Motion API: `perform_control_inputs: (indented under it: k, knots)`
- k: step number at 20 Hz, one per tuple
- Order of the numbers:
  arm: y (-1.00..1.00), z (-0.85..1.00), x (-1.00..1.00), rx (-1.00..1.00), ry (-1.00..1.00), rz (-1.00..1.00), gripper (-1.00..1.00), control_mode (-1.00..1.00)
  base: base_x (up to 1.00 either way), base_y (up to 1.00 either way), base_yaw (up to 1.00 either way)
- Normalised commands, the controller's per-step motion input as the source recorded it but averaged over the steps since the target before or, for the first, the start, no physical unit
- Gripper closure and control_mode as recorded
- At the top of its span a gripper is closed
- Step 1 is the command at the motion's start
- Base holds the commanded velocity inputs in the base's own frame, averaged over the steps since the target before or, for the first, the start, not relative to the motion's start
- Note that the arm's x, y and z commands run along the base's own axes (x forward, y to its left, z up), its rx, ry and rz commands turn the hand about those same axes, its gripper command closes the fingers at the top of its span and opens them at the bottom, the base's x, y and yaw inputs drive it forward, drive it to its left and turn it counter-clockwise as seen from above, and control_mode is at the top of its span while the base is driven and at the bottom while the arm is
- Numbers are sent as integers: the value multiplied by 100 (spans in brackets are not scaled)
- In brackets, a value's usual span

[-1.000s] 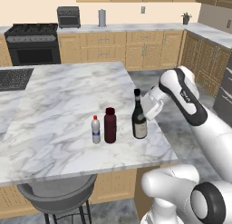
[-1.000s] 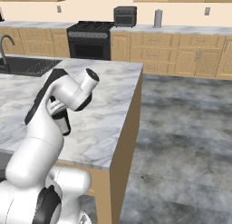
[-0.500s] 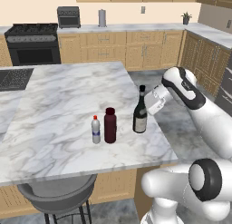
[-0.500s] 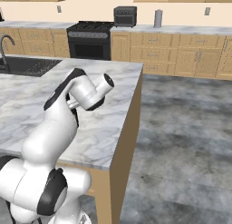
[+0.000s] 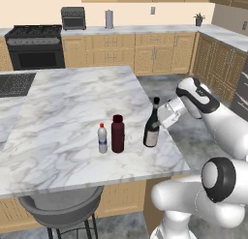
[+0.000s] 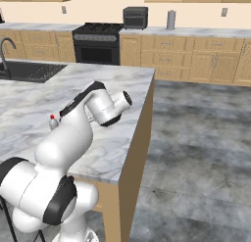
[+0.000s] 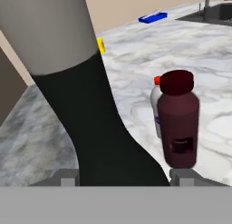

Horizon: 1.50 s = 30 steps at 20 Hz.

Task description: Place the drinks on the dining counter in a tight cluster.

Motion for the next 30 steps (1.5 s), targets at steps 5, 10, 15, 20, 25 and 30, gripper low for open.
perform_control_inputs:
  k: [5, 10, 15, 20, 25, 30]
  knots:
    - [20, -20, 17, 1, 0, 0, 100, -100, 0, 0, 0]
    - [35, -8, 8, -1, 1, -3, 100, -100, 0, 0, 0]
    - [1, -5, 0, 0, -1, -1, 100, -100, 0, 0, 0]
    - [0, -5, 0, -7, -1, 0, 100, -100, 0, 0, 0]
    - [0, -1, 6, -8, 0, 0, 100, -100, 0, 0, 0]
    - [0, -23, 10, 0, 0, 0, 100, -100, 0, 0, 0]
